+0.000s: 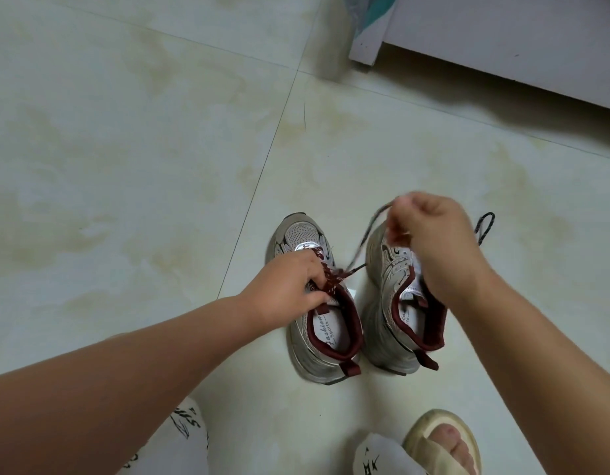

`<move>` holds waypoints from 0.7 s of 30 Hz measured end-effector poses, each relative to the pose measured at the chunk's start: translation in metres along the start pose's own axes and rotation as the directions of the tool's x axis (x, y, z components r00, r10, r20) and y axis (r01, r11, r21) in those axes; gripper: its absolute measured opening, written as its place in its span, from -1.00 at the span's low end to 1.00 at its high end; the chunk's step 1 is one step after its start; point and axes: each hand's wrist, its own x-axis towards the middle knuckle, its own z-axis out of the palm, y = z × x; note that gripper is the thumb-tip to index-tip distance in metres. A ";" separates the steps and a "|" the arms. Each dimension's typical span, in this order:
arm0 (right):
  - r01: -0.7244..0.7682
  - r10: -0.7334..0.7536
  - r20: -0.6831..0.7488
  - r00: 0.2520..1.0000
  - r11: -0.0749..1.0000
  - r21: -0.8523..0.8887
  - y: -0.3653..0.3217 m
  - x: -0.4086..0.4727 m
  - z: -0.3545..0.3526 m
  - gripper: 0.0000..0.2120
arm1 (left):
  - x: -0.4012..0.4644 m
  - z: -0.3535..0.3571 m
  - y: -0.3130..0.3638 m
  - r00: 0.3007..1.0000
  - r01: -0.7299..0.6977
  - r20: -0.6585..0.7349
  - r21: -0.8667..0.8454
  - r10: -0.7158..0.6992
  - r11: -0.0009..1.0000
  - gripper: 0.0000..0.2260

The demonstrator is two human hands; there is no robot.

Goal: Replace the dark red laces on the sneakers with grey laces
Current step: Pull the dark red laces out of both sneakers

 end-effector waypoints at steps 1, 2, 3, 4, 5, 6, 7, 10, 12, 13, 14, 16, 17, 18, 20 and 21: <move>-0.042 0.051 -0.033 0.998 0.976 0.215 -0.007 0.004 -0.004 -0.69 | 0.000 0.000 0.001 1.000 0.004 0.002 -0.010 -0.004 1.000 -0.89; -0.073 0.097 -0.043 0.994 0.921 0.382 -0.012 0.007 -0.007 -0.69 | -0.001 0.000 0.001 1.000 0.007 0.001 -0.020 -0.007 1.000 -0.91; -0.087 0.113 -0.032 0.993 0.890 0.448 -0.014 0.008 -0.008 -0.69 | -0.001 0.000 0.001 1.000 0.010 -0.001 -0.026 -0.010 1.000 -0.93; -0.087 0.103 -0.018 0.994 0.913 0.398 -0.014 0.007 -0.008 -0.71 | 0.000 0.001 0.001 1.000 0.011 -0.001 -0.023 -0.011 1.000 -0.93; -0.070 0.070 0.009 0.997 0.968 0.243 -0.010 0.006 -0.005 -0.77 | 0.000 0.002 0.000 1.000 0.010 -0.002 -0.011 -0.010 1.000 -0.93; -0.041 0.040 0.076 0.996 0.999 0.013 -0.003 0.003 -0.001 -0.85 | 0.000 0.003 -0.002 1.000 0.008 -0.005 0.002 -0.008 1.000 -0.93; -0.009 0.050 0.171 0.984 0.972 -0.235 0.006 -0.001 0.003 -0.84 | 0.001 0.003 -0.002 1.000 0.010 -0.006 0.008 -0.010 1.000 -0.93; 0.182 0.200 0.393 0.897 0.644 -0.743 0.035 -0.011 0.019 -0.67 | 0.002 0.005 -0.003 1.000 0.022 -0.009 -0.033 -0.022 0.999 -0.95; 0.330 0.149 0.418 0.896 0.407 -0.852 0.043 -0.014 0.026 -0.79 | 0.002 0.005 -0.003 0.999 0.033 -0.004 -0.058 -0.033 0.998 -0.95; 0.351 0.112 0.417 0.902 0.372 -0.859 0.045 -0.013 0.025 -0.82 | 0.003 0.006 -0.003 0.999 0.038 0.001 -0.062 -0.038 0.997 -0.95; 0.347 0.084 0.413 0.907 0.407 -0.845 0.045 -0.011 0.023 -0.83 | 0.002 0.006 -0.004 0.999 0.040 0.002 -0.069 -0.040 0.997 -0.95; 0.220 0.055 0.346 0.937 0.676 -0.704 0.038 -0.005 0.017 -0.84 | 0.001 0.005 -0.004 0.999 0.040 -0.006 -0.089 -0.041 0.995 -0.97; 0.118 0.053 0.287 0.957 0.829 -0.547 0.030 -0.002 0.013 -0.80 | 0.001 0.005 -0.004 0.999 0.046 -0.007 -0.092 -0.047 0.995 -0.95; 0.029 0.042 0.203 0.978 0.942 -0.335 0.020 0.003 0.008 -0.75 | 0.001 0.006 -0.005 0.998 0.054 -0.007 -0.092 -0.055 0.994 -0.93; -0.046 0.041 0.062 0.997 0.995 0.083 0.002 0.014 -0.004 -0.70 | -0.001 0.005 -0.003 0.997 0.071 -0.016 -0.113 -0.073 0.991 -0.93; -0.047 0.041 0.034 0.999 0.977 0.206 -0.005 0.018 -0.009 -0.71 | -0.002 0.004 -0.002 0.997 0.077 -0.020 -0.127 -0.080 0.989 -0.94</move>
